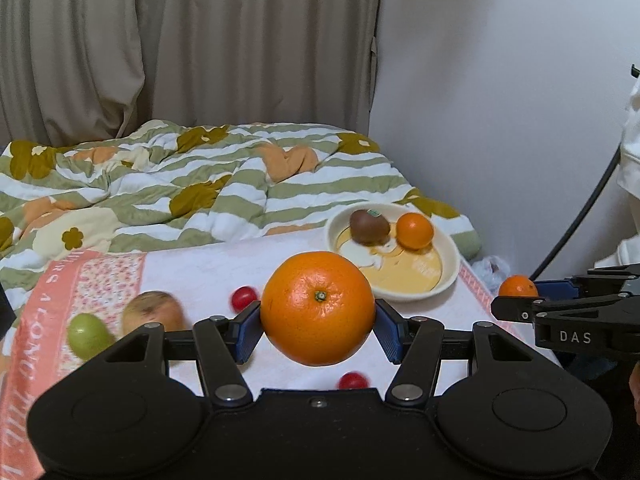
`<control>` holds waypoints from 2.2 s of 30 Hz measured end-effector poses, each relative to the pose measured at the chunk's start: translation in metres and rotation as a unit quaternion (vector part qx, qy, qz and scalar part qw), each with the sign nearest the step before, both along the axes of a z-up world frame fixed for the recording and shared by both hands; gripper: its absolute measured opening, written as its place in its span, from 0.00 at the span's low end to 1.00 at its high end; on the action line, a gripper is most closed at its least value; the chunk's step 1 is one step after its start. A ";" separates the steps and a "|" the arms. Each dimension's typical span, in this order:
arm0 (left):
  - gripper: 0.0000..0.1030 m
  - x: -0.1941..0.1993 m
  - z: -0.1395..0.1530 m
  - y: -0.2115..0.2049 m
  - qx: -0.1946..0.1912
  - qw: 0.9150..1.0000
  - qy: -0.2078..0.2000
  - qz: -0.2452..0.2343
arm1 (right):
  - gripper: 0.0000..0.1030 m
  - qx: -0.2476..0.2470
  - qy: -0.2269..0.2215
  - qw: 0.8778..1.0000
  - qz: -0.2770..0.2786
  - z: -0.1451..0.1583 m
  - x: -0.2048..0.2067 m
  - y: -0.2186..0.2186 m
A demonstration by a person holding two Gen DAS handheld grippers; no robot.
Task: Organize fruits
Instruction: 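Carry the orange with the left tool while the right tool carries the tangerine to the bowl, then release the orange into the bowl with the left tool while the right tool releases the tangerine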
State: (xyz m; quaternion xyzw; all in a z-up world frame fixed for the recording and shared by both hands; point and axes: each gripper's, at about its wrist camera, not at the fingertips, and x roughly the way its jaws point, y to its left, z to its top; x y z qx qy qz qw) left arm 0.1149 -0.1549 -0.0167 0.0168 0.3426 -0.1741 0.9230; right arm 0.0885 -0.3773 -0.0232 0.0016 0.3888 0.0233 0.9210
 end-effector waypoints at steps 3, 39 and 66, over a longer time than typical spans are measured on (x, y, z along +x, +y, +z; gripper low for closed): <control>0.61 0.007 -0.002 -0.021 -0.003 1.000 0.000 0.011 | 0.50 -0.003 -0.003 1.000 0.010 0.001 0.010 -0.024; 0.62 0.176 -0.107 -0.144 0.119 0.988 0.059 -0.079 | 0.50 0.014 0.044 0.997 -0.057 -0.056 0.142 -0.108; 0.99 0.138 -0.056 -0.086 0.079 0.995 0.058 0.010 | 0.50 0.023 0.051 0.998 0.015 -0.066 0.171 -0.073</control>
